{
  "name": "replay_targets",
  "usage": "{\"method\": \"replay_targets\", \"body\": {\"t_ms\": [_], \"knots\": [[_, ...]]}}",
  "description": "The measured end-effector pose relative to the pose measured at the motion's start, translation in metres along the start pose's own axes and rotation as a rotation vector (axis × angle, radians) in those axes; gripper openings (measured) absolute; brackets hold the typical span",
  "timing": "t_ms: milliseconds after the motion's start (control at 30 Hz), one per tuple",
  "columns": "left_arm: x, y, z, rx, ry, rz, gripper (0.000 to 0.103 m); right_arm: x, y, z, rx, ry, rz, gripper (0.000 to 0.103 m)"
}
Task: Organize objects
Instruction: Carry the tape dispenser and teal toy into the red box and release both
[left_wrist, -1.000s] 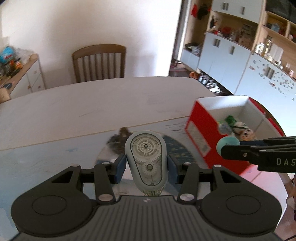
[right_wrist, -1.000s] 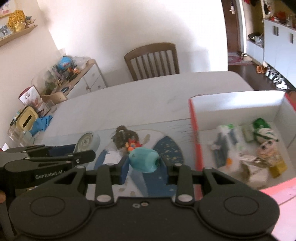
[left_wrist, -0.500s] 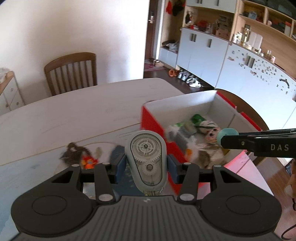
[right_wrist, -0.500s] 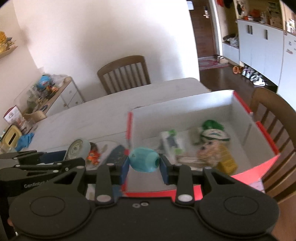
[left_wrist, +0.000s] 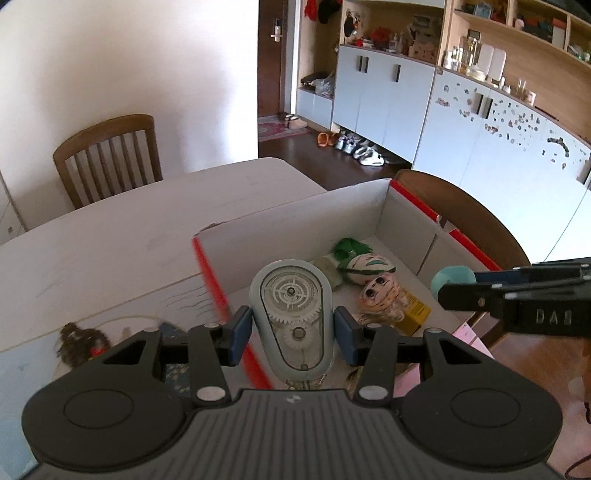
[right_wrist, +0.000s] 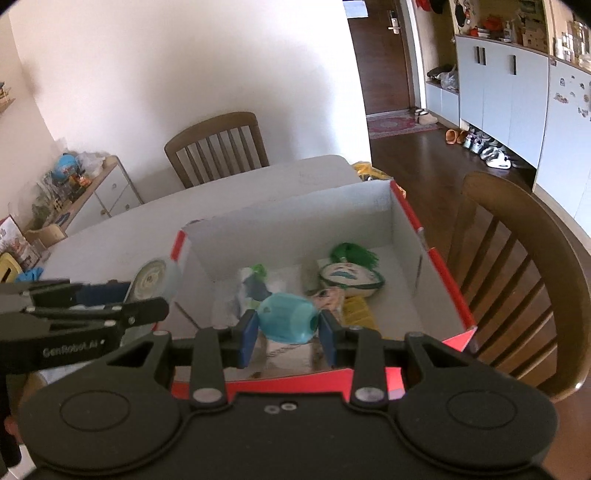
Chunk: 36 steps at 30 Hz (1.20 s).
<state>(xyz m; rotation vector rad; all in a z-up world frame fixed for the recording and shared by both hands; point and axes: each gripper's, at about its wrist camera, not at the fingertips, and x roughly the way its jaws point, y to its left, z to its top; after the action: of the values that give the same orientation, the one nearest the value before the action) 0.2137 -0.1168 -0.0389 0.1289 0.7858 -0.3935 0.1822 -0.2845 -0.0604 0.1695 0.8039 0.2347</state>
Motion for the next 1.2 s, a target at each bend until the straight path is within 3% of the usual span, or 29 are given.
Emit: {"method": "replay_targets", "body": {"t_ms": [433, 833, 1200], "knots": [[0.065, -0.033, 0.039, 0.069, 0.055, 0.006, 0.048, 0.035, -0.024, 0.005, -0.07, 0.078, -0.003, 0.034], [0.135, -0.038, 0.05, 0.092, 0.198, 0.036, 0.048, 0.066, -0.029, 0.006, -0.141, 0.206, 0.031, 0.034], [0.179, -0.037, 0.048, 0.121, 0.309, 0.066, 0.048, 0.082, -0.034, 0.004, -0.15, 0.242, 0.039, 0.035]]}}
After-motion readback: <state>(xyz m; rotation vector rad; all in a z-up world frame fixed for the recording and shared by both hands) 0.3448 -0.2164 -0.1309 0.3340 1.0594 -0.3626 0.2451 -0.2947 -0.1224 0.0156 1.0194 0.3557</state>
